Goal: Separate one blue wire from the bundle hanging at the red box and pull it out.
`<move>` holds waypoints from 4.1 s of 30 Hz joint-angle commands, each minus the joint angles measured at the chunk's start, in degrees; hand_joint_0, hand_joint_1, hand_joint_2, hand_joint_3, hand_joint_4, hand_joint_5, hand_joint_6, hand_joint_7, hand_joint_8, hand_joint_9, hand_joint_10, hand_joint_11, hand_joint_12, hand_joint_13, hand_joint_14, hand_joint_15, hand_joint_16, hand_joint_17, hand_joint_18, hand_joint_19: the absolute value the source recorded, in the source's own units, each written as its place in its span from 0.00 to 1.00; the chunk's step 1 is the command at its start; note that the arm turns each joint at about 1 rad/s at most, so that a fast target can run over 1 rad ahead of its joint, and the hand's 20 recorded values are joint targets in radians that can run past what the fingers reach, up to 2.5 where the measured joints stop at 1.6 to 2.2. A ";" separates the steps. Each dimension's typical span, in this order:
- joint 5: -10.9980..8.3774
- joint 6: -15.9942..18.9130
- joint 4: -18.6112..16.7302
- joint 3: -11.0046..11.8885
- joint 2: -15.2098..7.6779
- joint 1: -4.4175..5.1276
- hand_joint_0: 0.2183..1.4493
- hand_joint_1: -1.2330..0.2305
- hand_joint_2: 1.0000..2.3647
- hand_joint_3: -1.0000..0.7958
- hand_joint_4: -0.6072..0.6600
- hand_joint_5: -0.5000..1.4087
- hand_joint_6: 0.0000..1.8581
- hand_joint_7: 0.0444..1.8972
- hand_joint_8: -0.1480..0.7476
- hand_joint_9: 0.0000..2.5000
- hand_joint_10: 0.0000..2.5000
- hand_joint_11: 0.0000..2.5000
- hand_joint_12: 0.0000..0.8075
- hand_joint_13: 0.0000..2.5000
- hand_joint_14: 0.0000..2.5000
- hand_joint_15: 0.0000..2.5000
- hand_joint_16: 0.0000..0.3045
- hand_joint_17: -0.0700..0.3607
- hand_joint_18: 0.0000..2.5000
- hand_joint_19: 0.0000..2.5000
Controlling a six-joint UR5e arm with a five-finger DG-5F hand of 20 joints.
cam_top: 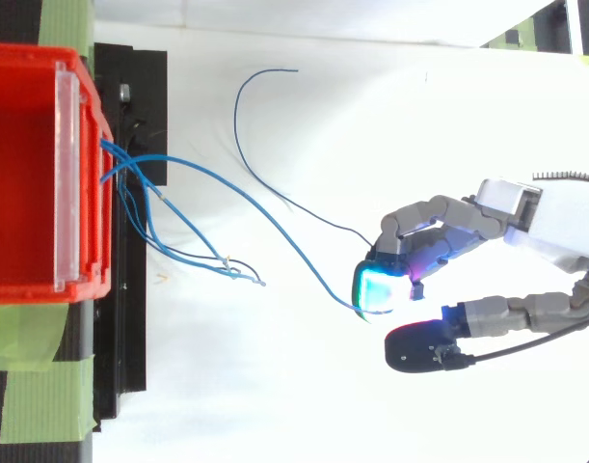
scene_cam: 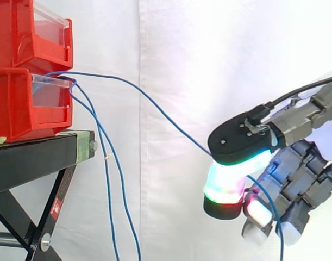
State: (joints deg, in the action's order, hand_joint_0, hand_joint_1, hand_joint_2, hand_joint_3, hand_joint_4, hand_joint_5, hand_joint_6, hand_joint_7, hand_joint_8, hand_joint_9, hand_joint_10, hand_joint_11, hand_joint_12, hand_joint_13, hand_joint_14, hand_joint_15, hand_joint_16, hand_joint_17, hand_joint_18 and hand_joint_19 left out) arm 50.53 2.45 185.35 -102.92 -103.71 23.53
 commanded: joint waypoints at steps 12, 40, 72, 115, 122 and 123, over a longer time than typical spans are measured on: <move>-6.15 5.02 -1.93 -7.11 4.39 4.51 0.31 0.26 0.02 0.51 0.52 0.18 0.43 0.67 0.53 0.35 0.01 0.41 0.47 0.24 0.01 0.29 0.15 0.41 0.18 0.34; -9.75 13.02 -9.49 -10.81 4.83 8.55 0.31 0.26 0.02 0.51 0.52 0.18 0.43 0.67 0.53 0.35 0.01 0.40 0.47 0.24 0.01 0.29 0.15 0.41 0.18 0.33; -9.75 12.84 -18.80 -10.81 4.83 8.64 0.31 0.26 0.02 0.51 0.53 0.18 0.43 0.67 0.53 0.35 0.01 0.40 0.47 0.24 0.01 0.29 0.15 0.41 0.18 0.33; -9.75 12.84 -18.80 -10.81 4.92 8.64 0.30 0.27 0.02 0.52 0.53 0.18 0.43 0.66 0.54 0.35 0.01 0.41 0.47 0.25 0.01 0.29 0.16 0.41 0.20 0.34; -9.66 12.84 -18.80 -10.81 4.83 8.64 0.30 0.27 0.02 0.52 0.53 0.18 0.43 0.66 0.54 0.35 0.01 0.41 0.47 0.25 0.01 0.29 0.16 0.41 0.20 0.34; -9.66 12.84 -18.80 -10.81 4.92 8.55 0.30 0.27 0.02 0.52 0.53 0.18 0.43 0.66 0.54 0.35 0.01 0.40 0.47 0.25 0.01 0.29 0.16 0.41 0.20 0.34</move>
State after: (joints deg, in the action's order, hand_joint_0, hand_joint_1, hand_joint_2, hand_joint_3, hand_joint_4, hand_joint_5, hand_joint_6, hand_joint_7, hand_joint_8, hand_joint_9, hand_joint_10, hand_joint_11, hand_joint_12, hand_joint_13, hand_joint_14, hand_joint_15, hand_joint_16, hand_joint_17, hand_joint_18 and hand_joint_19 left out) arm 40.86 15.29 166.55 -113.73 -98.80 32.15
